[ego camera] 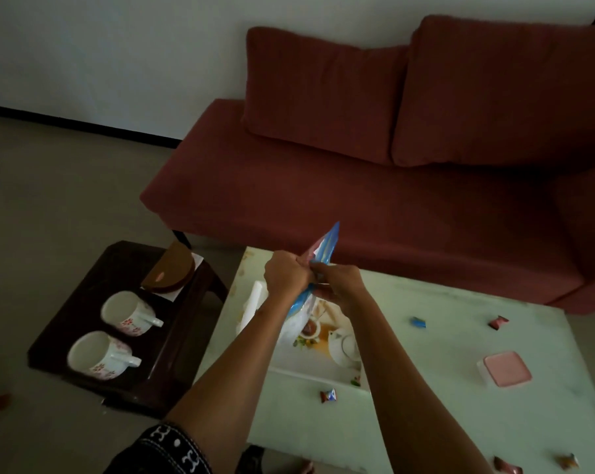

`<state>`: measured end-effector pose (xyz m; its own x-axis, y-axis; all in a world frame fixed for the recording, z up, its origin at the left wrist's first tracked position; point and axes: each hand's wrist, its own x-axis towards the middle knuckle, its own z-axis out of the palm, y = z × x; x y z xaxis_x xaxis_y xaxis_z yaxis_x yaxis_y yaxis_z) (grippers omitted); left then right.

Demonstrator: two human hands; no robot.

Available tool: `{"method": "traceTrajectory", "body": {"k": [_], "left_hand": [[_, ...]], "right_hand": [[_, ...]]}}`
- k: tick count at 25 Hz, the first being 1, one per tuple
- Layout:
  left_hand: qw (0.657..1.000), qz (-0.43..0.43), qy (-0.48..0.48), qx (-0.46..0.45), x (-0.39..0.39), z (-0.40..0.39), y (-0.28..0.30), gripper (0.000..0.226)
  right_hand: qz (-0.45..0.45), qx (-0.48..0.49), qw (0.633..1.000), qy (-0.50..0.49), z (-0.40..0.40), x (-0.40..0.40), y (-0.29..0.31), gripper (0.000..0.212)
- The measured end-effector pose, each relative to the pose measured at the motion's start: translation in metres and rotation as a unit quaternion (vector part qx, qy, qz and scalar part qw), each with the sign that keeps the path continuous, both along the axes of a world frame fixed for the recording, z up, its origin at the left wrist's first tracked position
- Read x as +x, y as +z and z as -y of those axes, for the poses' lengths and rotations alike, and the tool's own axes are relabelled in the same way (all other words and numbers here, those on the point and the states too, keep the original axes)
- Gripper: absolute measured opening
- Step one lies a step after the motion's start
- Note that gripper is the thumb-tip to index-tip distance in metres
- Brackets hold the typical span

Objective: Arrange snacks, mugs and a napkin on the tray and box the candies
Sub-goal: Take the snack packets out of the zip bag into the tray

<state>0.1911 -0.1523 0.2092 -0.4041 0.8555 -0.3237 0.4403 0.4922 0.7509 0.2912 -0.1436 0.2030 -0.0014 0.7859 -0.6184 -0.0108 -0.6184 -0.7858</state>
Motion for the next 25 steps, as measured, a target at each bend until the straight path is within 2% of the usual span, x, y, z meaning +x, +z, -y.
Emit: {"method": "traceTrajectory", "body": {"k": [2, 5, 7, 9, 11, 12, 14, 16, 20, 22, 25], "left_hand": [[1.000, 0.008, -0.001, -0.006, -0.005, 0.005, -0.003, 0.023], [0.989, 0.136, 0.015, -0.057, -0.017, 0.006, -0.011, 0.020], [0.970, 0.229, 0.028, -0.077, -0.020, 0.010, -0.017, 0.018], [0.969, 0.242, 0.033, -0.049, -0.019, 0.013, -0.023, 0.018], [0.981, 0.193, 0.025, -0.015, -0.012, 0.015, -0.023, 0.015], [0.990, 0.142, 0.010, -0.001, -0.008, 0.015, -0.021, 0.008], [0.999, 0.023, -0.018, 0.028, 0.003, 0.017, -0.020, 0.020], [0.997, -0.053, -0.022, 0.054, 0.006, 0.020, -0.016, 0.029], [0.982, -0.165, -0.039, 0.079, -0.021, 0.014, -0.011, 0.015], [0.969, -0.203, -0.081, 0.119, -0.030, 0.014, -0.009, 0.012], [0.941, -0.257, -0.190, 0.109, -0.036, 0.017, -0.014, 0.017]], "right_hand": [[-0.022, -0.011, 0.999, -0.021, 0.004, -0.003, -0.006, 0.023], [-0.033, -0.016, 0.999, -0.029, 0.008, -0.002, -0.010, 0.004], [-0.010, -0.002, 1.000, -0.023, 0.009, 0.000, -0.011, 0.008], [0.015, 0.020, 1.000, -0.019, 0.009, 0.002, -0.013, 0.012], [0.055, 0.049, 0.997, -0.007, 0.010, 0.003, -0.014, 0.015], [0.099, 0.071, 0.992, 0.010, 0.010, 0.002, -0.014, 0.016], [0.246, 0.125, 0.959, 0.062, 0.011, -0.004, -0.013, 0.015], [0.370, 0.147, 0.914, 0.076, 0.013, -0.010, -0.013, 0.013], [0.434, 0.147, 0.886, 0.076, 0.018, -0.003, -0.019, 0.020], [0.444, 0.179, 0.875, 0.072, 0.021, 0.001, -0.021, 0.027], [0.501, 0.235, 0.824, 0.120, 0.024, 0.009, -0.026, 0.026]]}}
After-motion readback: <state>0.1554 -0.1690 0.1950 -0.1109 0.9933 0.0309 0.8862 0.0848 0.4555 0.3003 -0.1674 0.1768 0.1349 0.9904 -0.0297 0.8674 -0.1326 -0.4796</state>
